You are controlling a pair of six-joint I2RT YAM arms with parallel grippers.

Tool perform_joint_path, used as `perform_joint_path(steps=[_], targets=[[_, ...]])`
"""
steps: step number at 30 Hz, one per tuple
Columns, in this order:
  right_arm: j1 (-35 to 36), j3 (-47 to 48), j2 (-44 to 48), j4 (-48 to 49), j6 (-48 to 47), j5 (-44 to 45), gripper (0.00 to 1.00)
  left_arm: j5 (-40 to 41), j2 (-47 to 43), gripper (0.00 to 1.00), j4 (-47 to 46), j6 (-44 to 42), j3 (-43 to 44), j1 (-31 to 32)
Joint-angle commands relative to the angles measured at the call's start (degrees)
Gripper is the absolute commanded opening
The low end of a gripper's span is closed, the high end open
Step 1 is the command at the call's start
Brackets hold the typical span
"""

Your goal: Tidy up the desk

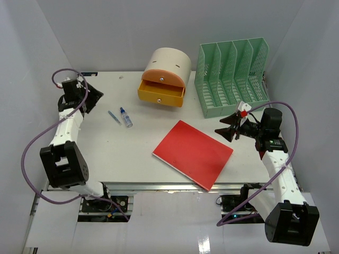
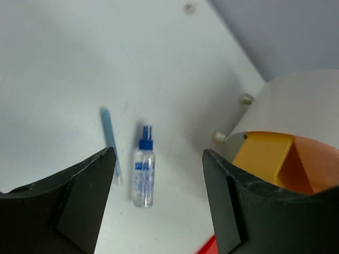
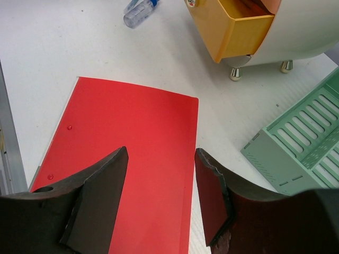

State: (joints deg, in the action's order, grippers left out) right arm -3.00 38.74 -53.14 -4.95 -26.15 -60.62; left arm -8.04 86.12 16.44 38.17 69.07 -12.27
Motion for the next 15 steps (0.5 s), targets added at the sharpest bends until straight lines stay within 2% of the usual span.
perform_joint_path(steps=[1, 9, 15], targets=[[-0.2, 0.5, -0.4, 0.7, -0.4, -0.8, 0.6, 3.5, 9.8, 0.77, 21.9, 12.0, 5.3, 0.7], [-0.5, 0.6, -0.6, 0.6, -0.4, -0.5, 0.6, 9.5, 25.8, 0.67, 33.0, 11.6, 20.5, 1.0], [-0.6, 0.6, -0.6, 0.4, -0.6, -0.5, 0.6, 13.2, 35.1, 0.67, 40.2, 10.2, 35.2, 3.3]])
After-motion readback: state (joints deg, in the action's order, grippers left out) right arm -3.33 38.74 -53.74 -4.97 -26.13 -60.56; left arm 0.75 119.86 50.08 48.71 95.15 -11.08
